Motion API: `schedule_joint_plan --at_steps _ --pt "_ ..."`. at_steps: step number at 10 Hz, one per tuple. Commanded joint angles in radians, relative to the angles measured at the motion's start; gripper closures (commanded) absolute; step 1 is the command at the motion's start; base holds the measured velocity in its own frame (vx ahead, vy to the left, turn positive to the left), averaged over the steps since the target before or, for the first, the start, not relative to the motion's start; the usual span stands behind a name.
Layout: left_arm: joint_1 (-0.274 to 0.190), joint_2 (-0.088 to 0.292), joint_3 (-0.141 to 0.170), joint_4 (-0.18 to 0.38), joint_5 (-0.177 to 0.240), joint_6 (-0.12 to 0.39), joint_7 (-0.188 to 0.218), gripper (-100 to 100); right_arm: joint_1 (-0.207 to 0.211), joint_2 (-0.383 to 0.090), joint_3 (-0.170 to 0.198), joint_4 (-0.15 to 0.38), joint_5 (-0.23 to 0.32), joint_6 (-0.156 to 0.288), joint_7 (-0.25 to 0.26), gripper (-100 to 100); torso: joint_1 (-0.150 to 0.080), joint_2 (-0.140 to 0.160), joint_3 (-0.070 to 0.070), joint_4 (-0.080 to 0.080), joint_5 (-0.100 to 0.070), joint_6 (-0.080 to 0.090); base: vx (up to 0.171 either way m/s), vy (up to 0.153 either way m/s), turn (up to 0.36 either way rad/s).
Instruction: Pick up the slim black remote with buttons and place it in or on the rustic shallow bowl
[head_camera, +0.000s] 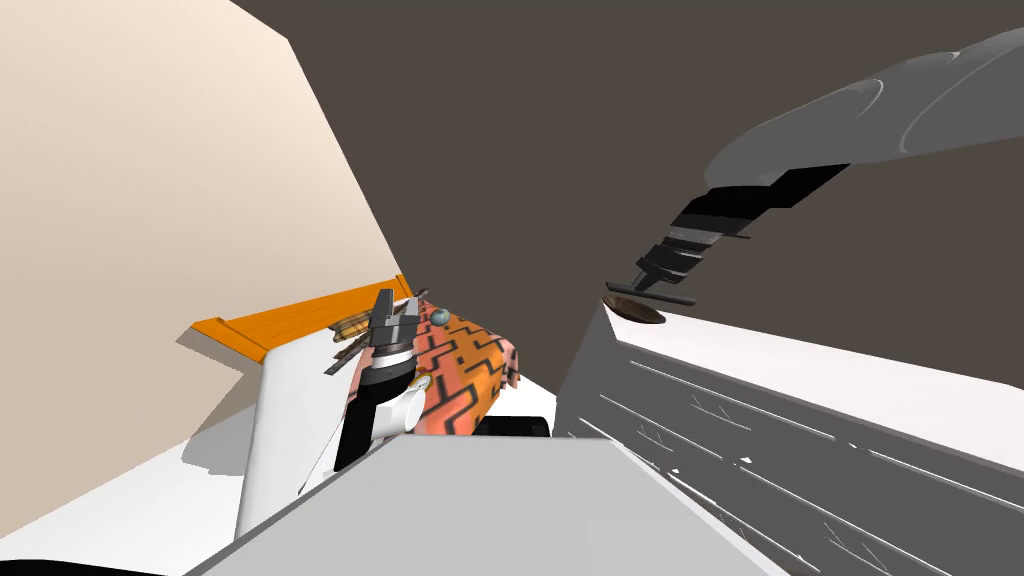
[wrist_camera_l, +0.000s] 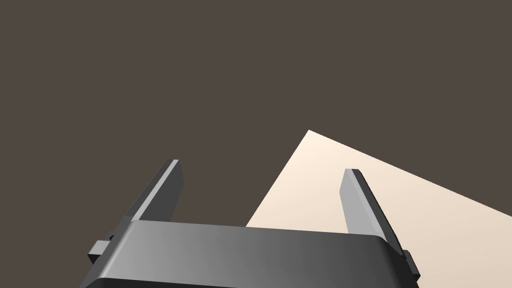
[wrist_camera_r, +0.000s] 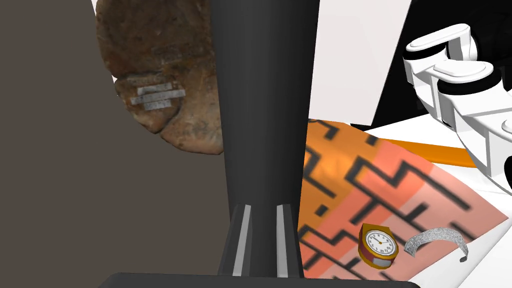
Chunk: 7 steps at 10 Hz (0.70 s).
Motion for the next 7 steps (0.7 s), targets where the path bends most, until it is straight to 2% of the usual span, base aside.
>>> schedule_joint_plan --at_steps 1,4,6,7 --pt "0.000 0.000 0.000 0.000 0.000 0.000 0.000 0 -0.001 -0.026 0.007 -0.012 0.022 -0.015 -0.036 100 0.000 0.000 0.000 0.000 0.000 0.000 0.206 0.005 -0.032" --pt "0.000 0.000 0.000 0.000 0.000 0.000 0.000 0 -0.002 -0.040 0.024 -0.052 0.055 -0.011 -0.090 100 -0.007 0.008 0.004 0.002 -0.002 0.002 0.114 -0.015 -0.032" --pt "0.000 0.000 0.000 0.000 0.000 0.000 0.000 0 -0.001 -0.035 0.040 -0.082 0.077 0.001 -0.125 100 -0.010 0.014 0.008 0.004 -0.003 0.003 0.018 -0.035 -0.067" --pt "0.000 0.000 0.000 0.000 0.000 0.000 0.000 0 0.000 -0.038 0.033 -0.070 0.069 -0.004 -0.110 100 -0.012 0.018 0.011 0.005 -0.004 0.004 -0.006 -0.024 -0.014"
